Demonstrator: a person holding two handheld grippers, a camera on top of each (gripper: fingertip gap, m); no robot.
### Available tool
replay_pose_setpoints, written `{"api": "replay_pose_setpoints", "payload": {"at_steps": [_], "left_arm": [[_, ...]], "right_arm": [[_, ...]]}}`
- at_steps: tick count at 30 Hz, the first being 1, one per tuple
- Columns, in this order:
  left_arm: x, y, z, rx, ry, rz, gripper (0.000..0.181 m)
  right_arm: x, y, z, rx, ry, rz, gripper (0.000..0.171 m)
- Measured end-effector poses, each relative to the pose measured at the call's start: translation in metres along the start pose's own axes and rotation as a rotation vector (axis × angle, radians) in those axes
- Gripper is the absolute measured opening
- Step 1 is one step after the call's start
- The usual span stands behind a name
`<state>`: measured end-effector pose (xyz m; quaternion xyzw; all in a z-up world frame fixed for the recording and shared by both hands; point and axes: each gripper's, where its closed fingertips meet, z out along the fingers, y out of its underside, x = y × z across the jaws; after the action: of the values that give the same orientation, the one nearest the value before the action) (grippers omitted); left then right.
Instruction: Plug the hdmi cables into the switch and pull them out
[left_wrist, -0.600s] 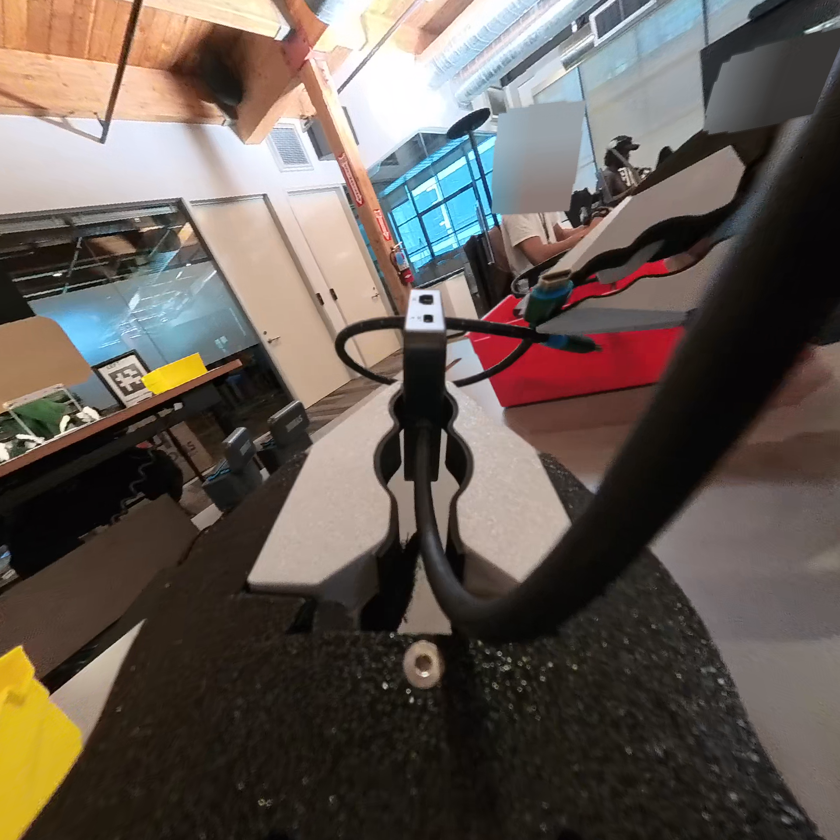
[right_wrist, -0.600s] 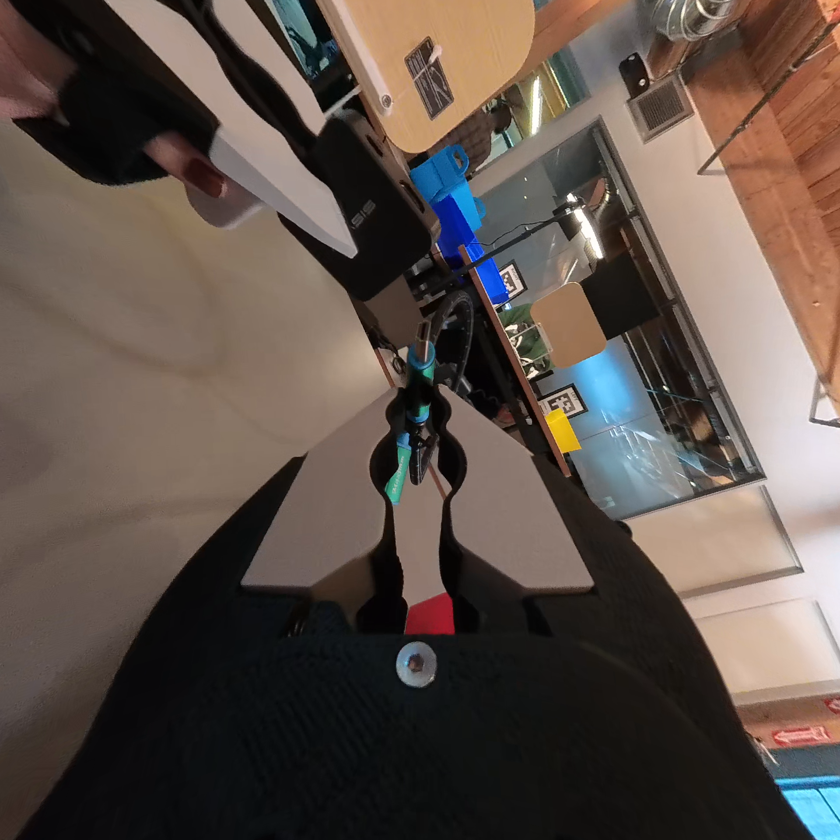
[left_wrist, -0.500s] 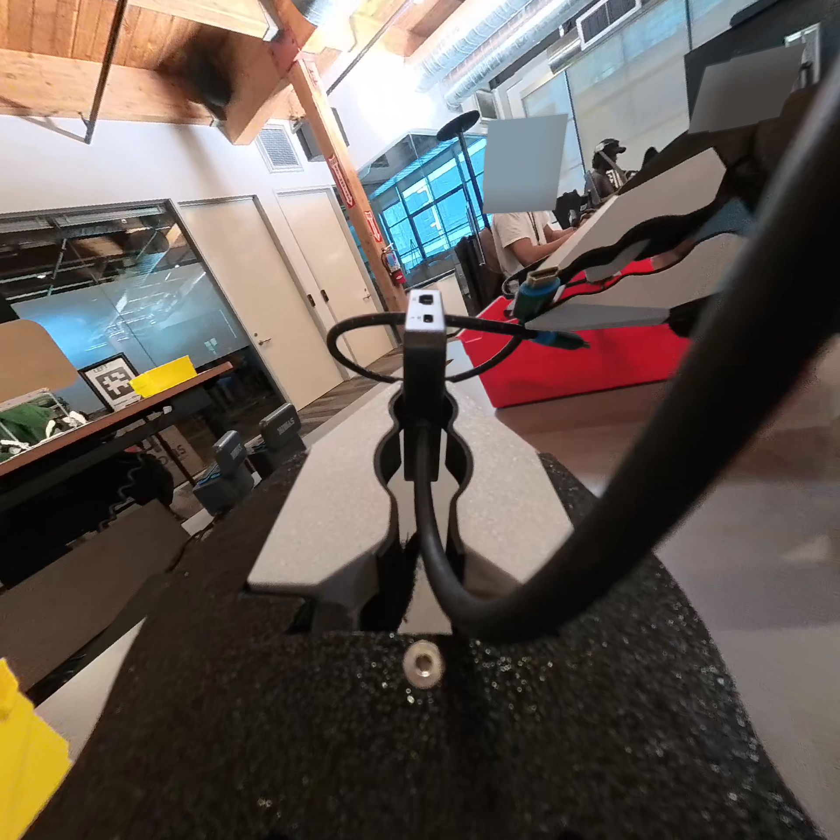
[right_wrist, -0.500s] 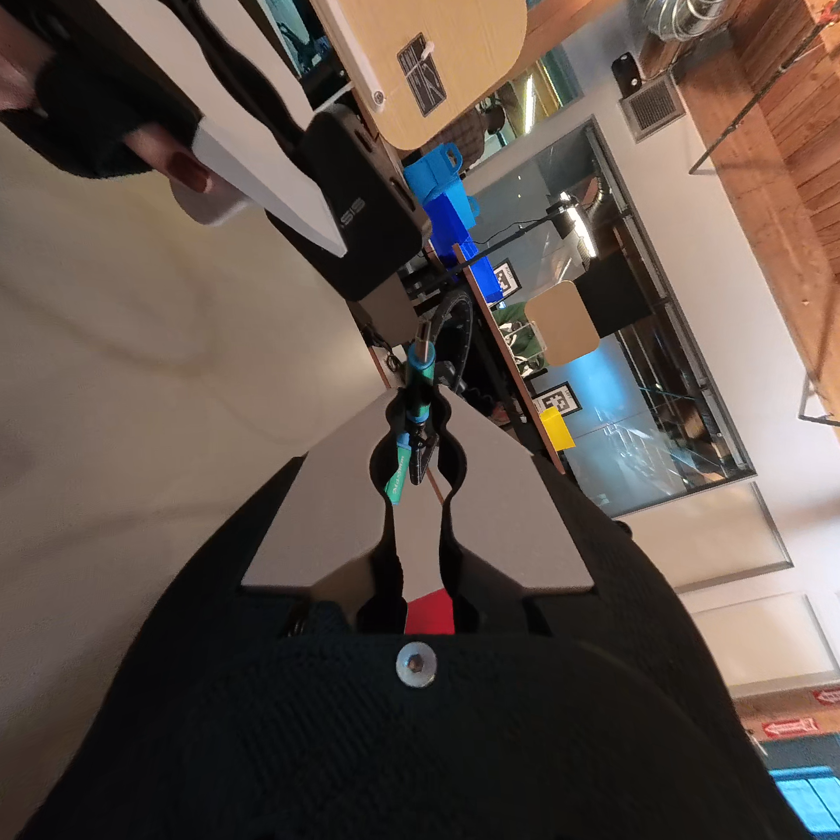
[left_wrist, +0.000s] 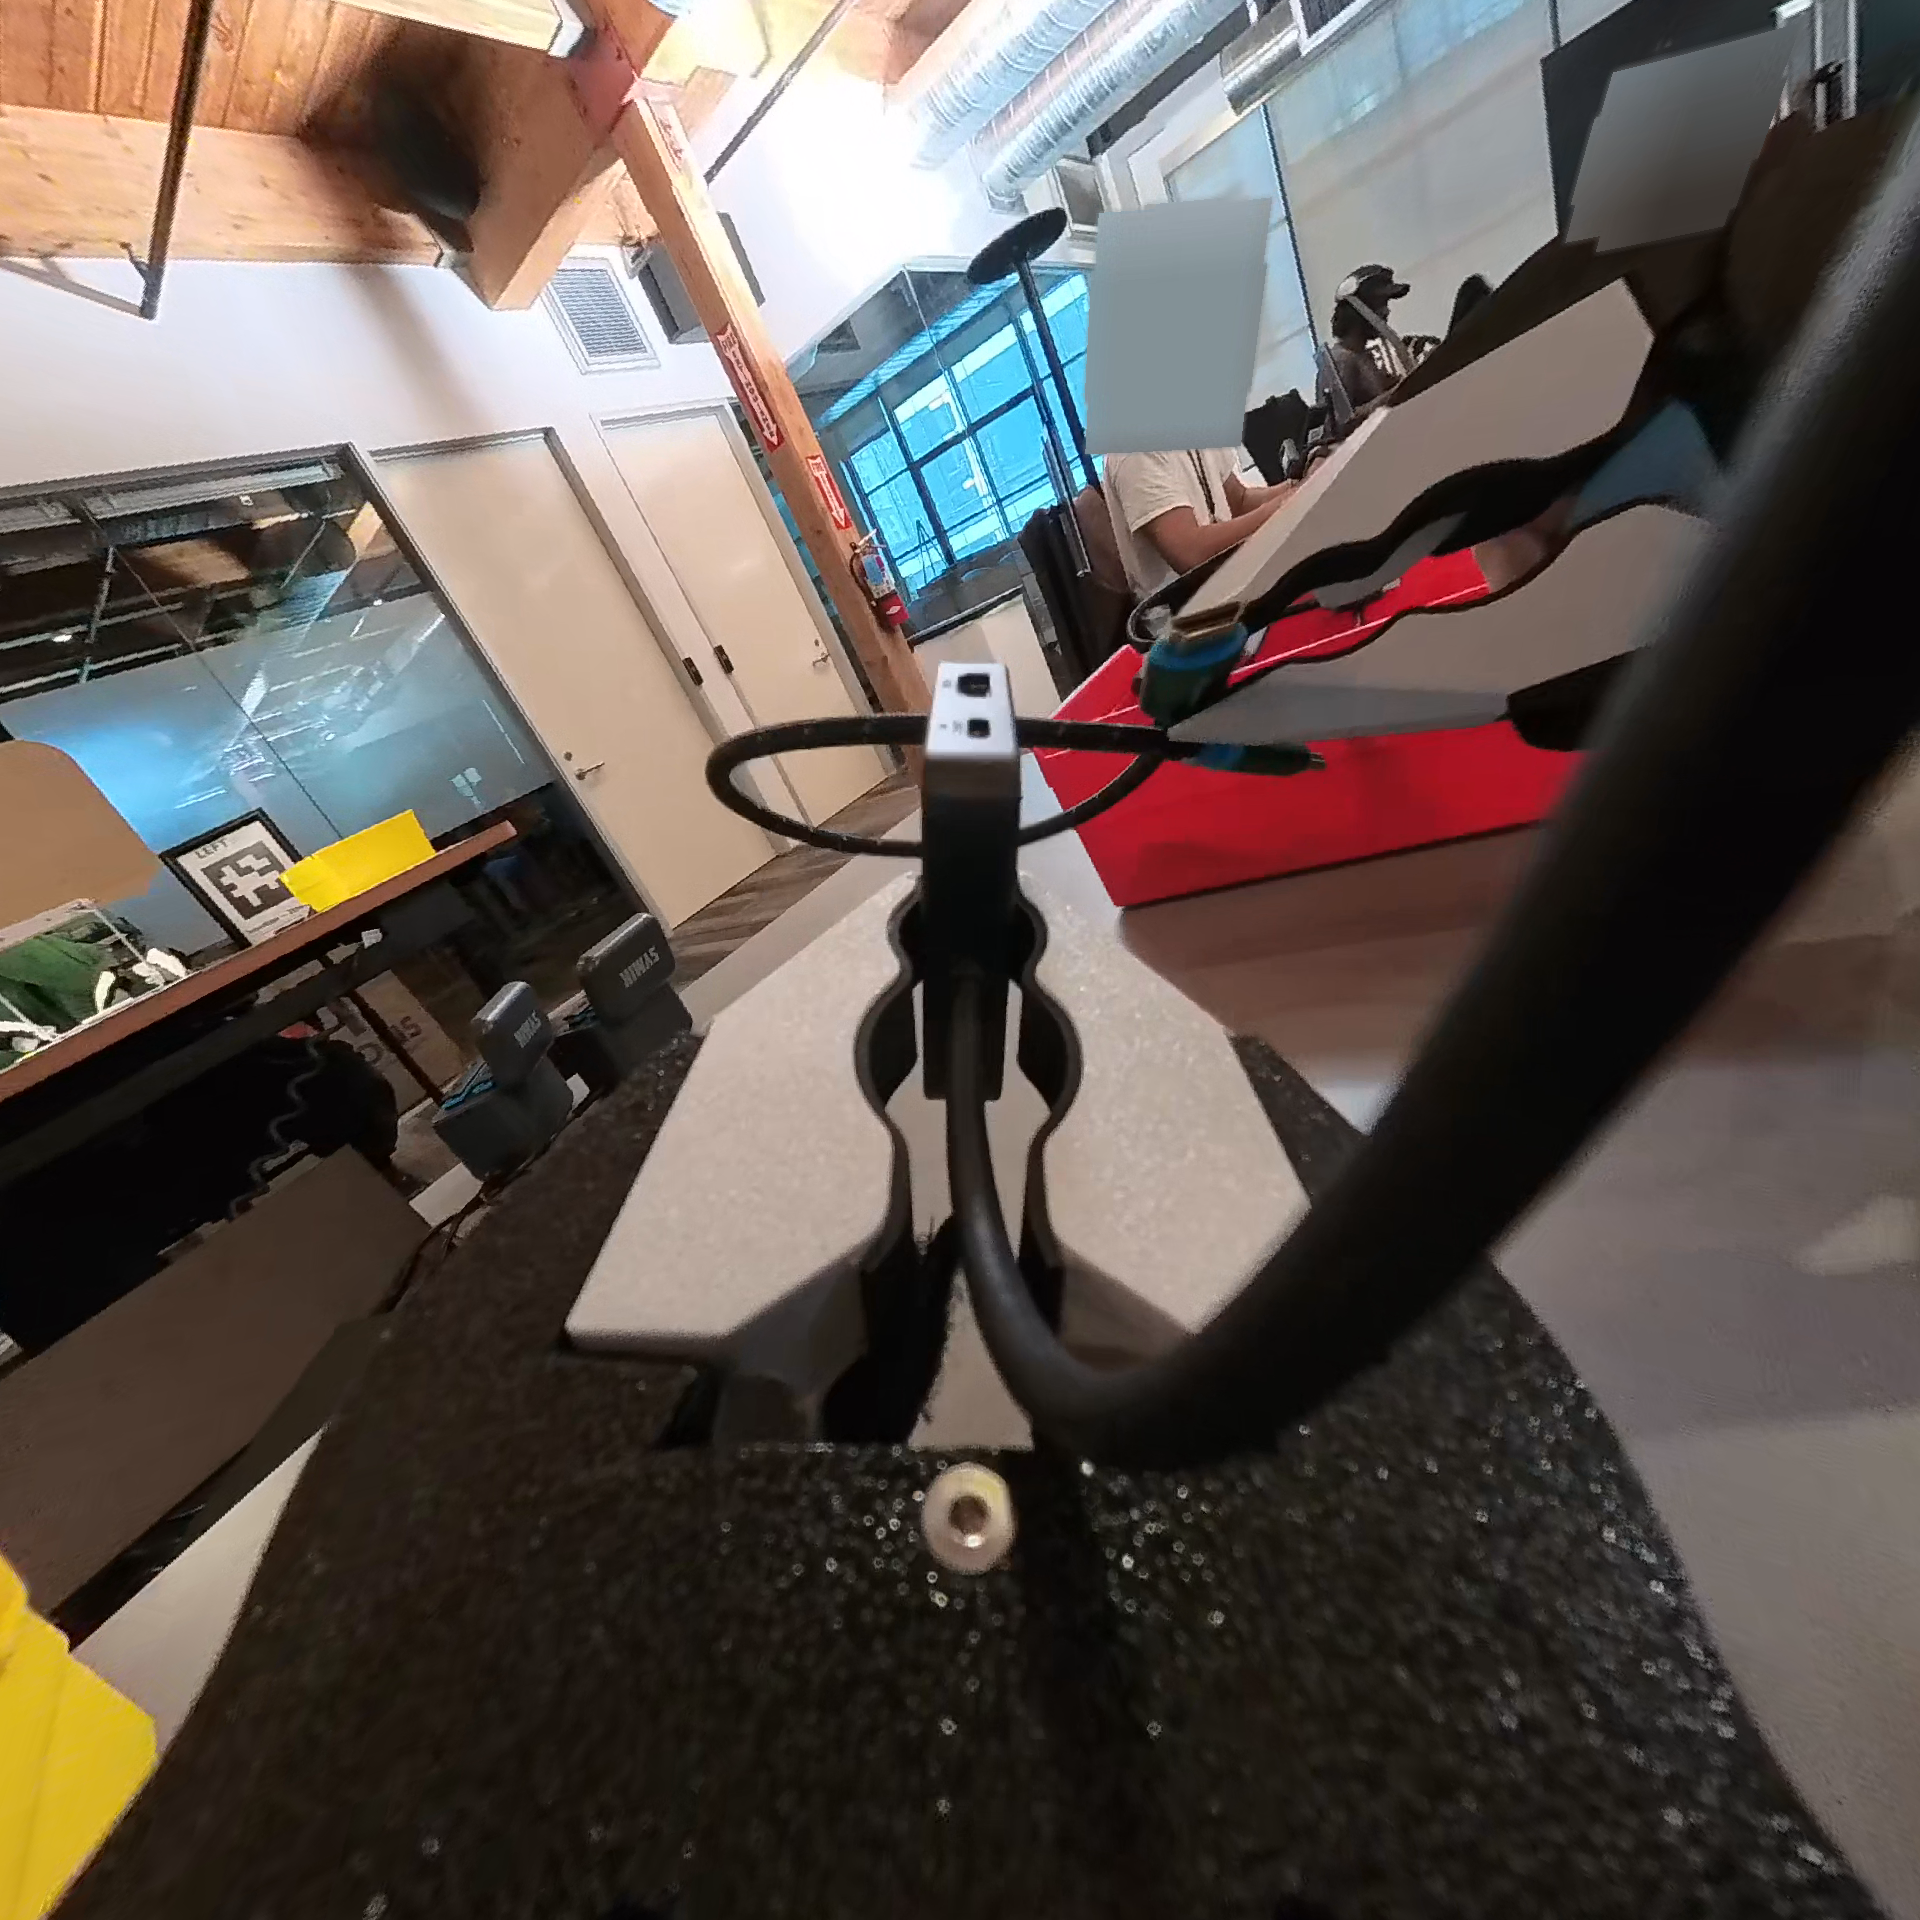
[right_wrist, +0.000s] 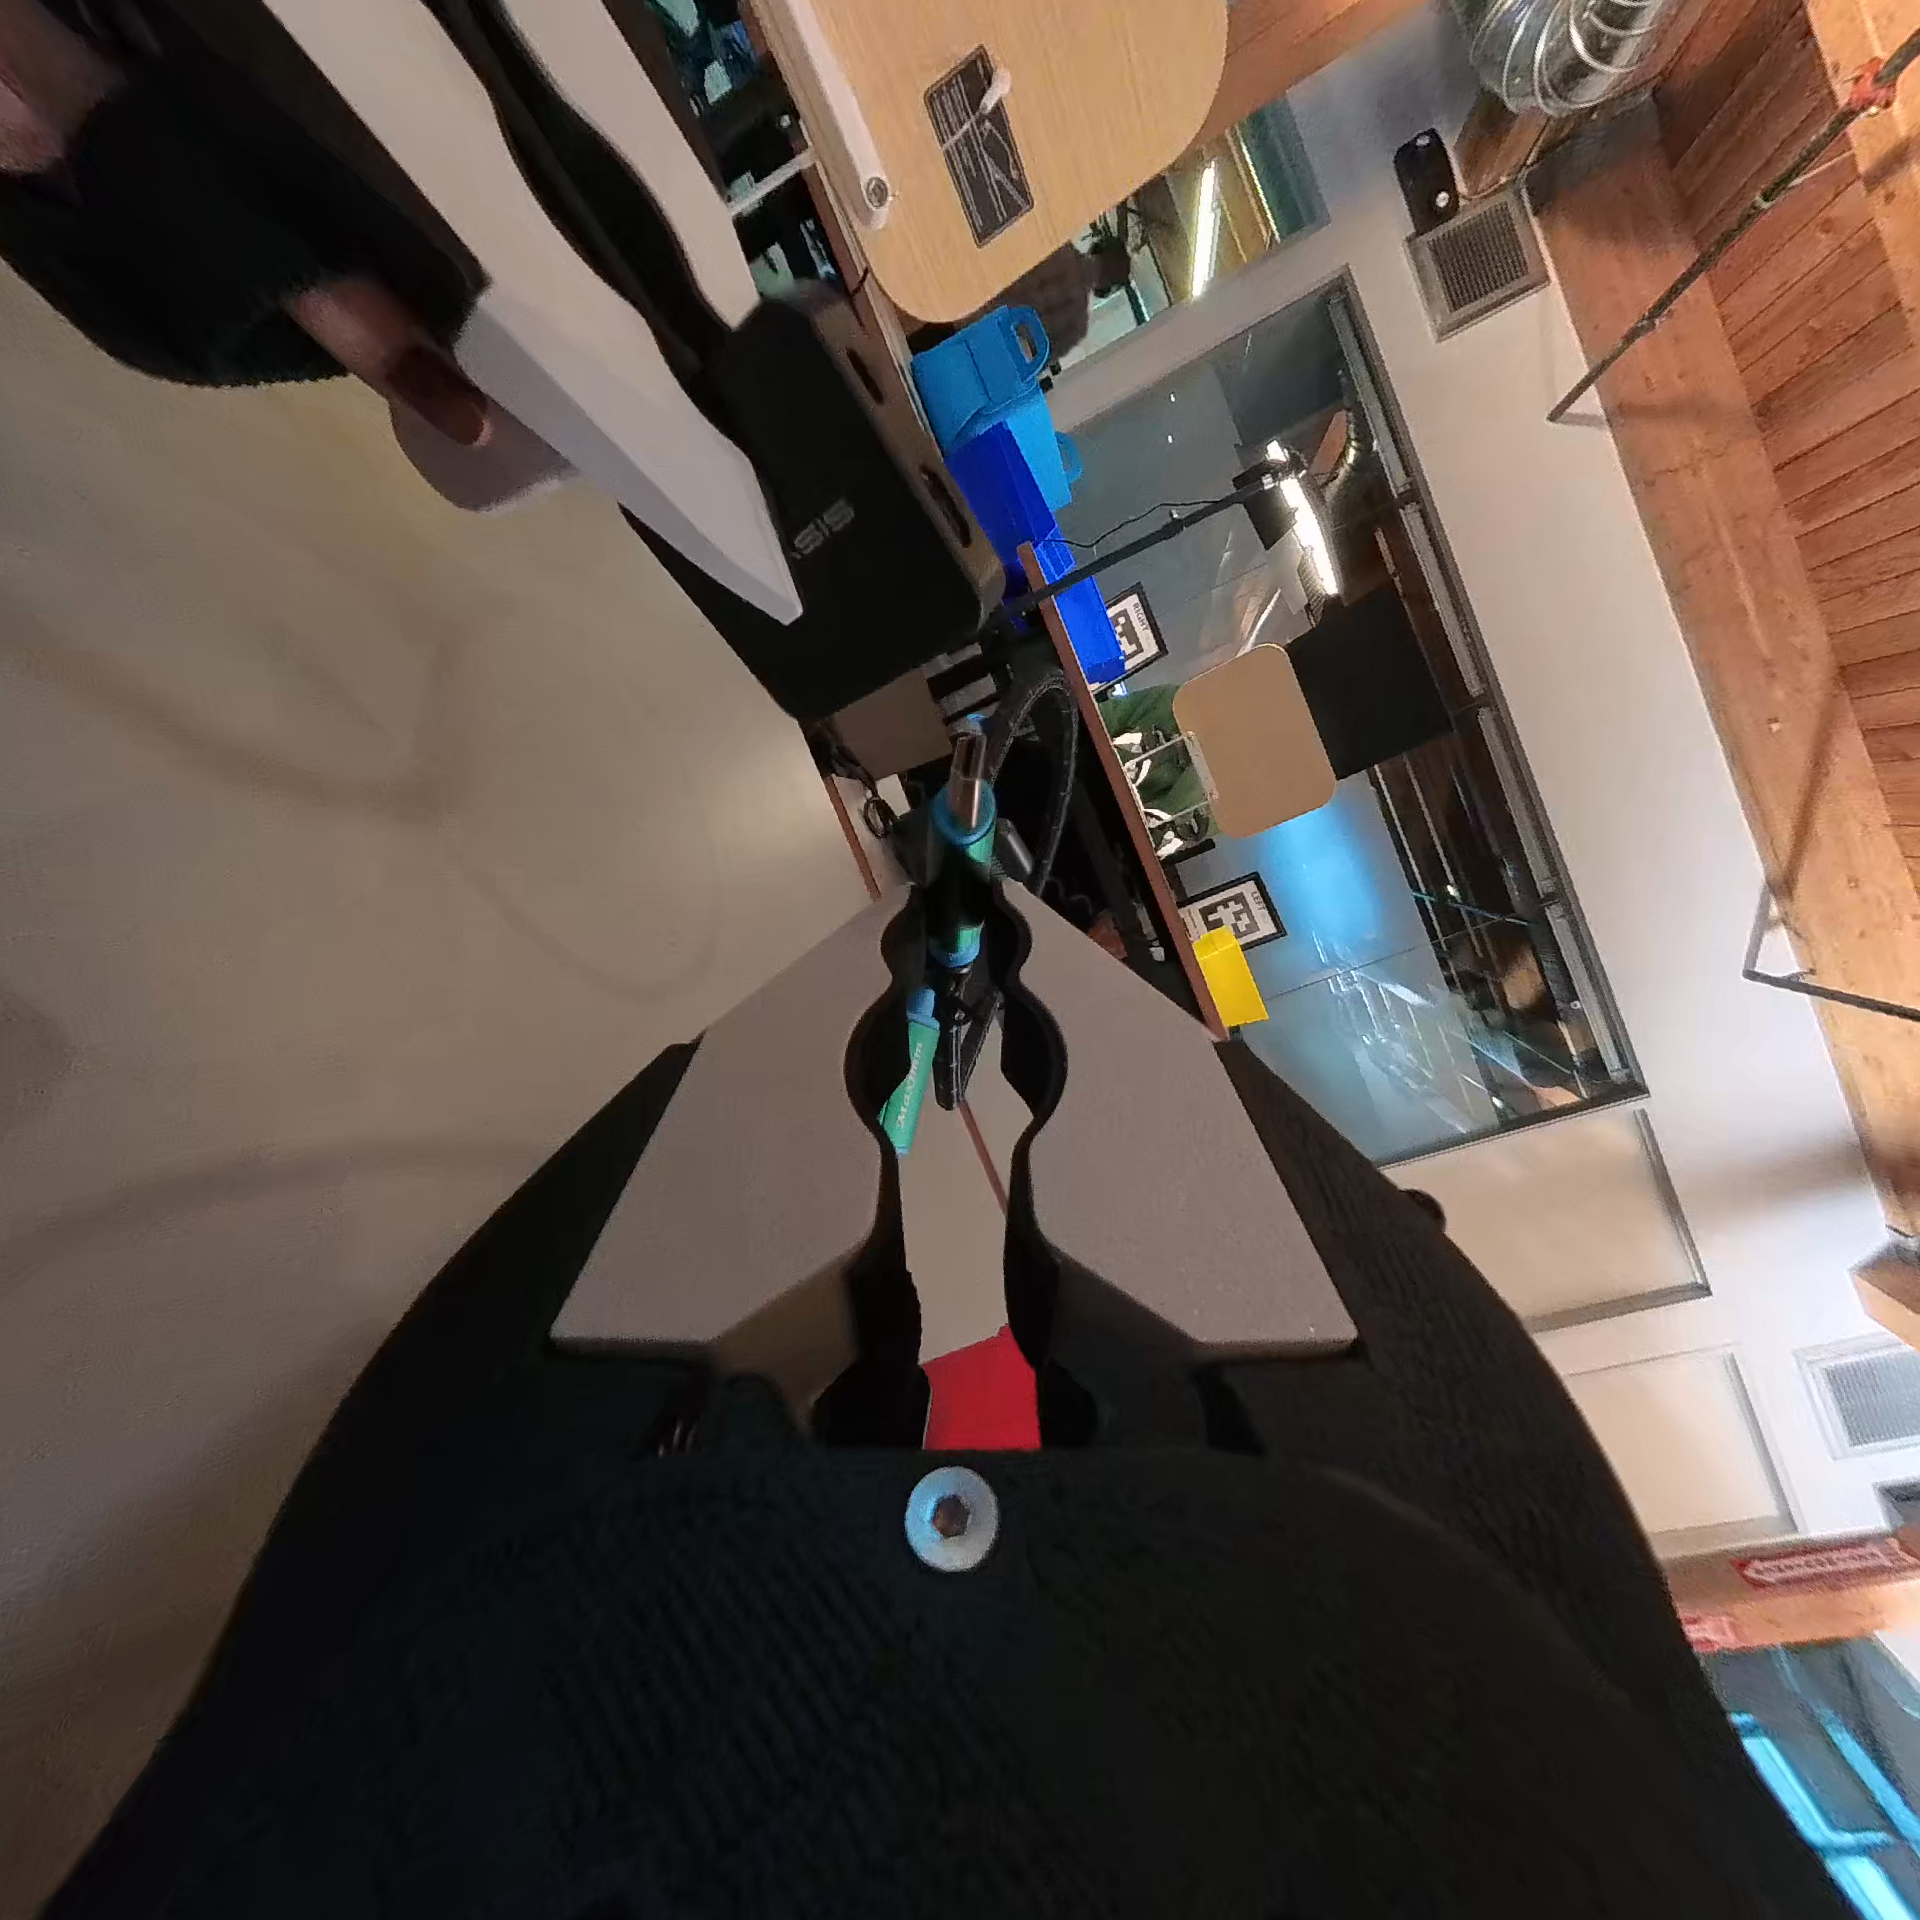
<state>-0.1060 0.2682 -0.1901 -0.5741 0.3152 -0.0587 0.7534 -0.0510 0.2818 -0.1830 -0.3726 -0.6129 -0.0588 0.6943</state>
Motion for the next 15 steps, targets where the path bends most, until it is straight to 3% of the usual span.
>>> {"api": "replay_pose_setpoints", "payload": {"at_steps": [4,9,15], "left_arm": [[0.009,0.002,0.005,-0.048,0.063,-0.047,0.011],[0.055,-0.013,0.004,-0.117,0.426,-0.300,0.011],[0.096,-0.040,-0.019,-0.109,0.848,-0.641,0.011]], "right_arm": [[0.005,-0.002,0.000,-0.001,0.044,-0.056,0.009],[0.032,-0.009,-0.007,0.001,0.172,-0.273,0.009],[0.044,-0.044,-0.027,0.149,0.198,-0.620,0.009]]}}
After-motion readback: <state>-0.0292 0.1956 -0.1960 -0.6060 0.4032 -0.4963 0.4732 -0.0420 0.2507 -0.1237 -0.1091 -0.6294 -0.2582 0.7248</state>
